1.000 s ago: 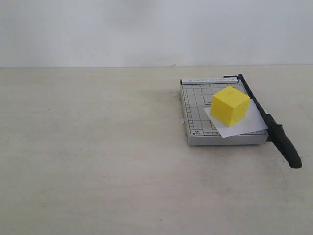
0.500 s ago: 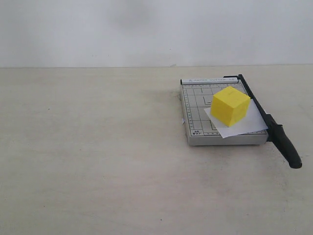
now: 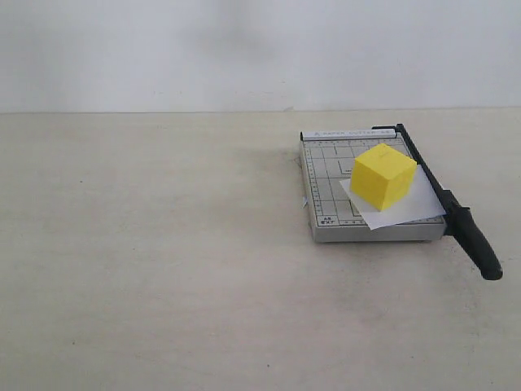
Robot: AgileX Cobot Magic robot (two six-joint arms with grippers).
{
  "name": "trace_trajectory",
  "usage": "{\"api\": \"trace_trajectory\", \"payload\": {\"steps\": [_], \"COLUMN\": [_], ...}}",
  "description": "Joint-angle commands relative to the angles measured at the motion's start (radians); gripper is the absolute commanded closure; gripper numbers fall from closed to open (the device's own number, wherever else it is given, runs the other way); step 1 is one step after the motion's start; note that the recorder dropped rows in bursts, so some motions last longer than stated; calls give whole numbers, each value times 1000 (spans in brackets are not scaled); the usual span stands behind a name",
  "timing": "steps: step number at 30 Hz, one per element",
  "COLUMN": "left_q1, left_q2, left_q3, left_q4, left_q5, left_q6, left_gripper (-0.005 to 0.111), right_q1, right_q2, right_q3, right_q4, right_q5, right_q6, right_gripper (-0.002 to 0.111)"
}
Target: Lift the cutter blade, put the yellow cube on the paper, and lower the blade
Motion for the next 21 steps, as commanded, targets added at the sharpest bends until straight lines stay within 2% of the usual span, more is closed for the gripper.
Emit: {"api": "trace_trajectory", "payload": {"steps": [1, 3, 9, 21], "left_q1": [2, 2, 2, 2], "left_q2": [-3, -3, -3, -3], "left_q3": [4, 4, 4, 4], "left_q4": [-11, -11, -11, -11], "left_q5": [2, 2, 2, 2], "left_q6": [-4, -4, -4, -4], "left_gripper": [102, 102, 102, 102], "right_q1": [-5, -5, -5, -5], "right_q2": [-6, -6, -6, -6], "right_q3": [52, 79, 153, 153], "right_q4": [-274, -350, -350, -345], "right_q5": [-32, -59, -176, -158], "right_q6": [228, 302, 303, 303], "right_gripper": [96, 96, 96, 96]}}
